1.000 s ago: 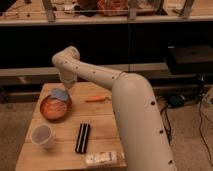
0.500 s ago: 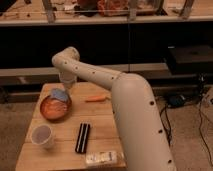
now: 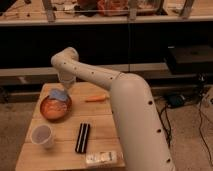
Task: Place the white sponge in the ceramic bowl
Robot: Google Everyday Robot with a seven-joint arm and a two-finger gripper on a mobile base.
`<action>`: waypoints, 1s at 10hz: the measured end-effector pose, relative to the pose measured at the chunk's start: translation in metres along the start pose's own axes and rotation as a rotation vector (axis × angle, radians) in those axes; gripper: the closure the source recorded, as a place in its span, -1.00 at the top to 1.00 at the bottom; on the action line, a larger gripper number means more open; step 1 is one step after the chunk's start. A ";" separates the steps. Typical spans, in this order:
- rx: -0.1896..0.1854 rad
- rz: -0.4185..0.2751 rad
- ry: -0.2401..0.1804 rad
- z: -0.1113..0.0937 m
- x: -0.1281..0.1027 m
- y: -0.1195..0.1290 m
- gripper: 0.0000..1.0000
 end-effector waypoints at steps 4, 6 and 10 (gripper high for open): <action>0.005 -0.009 -0.001 0.002 -0.001 -0.003 -0.99; 0.008 -0.014 -0.002 0.004 -0.003 -0.004 -0.98; 0.013 -0.022 0.000 0.006 -0.002 -0.006 -0.57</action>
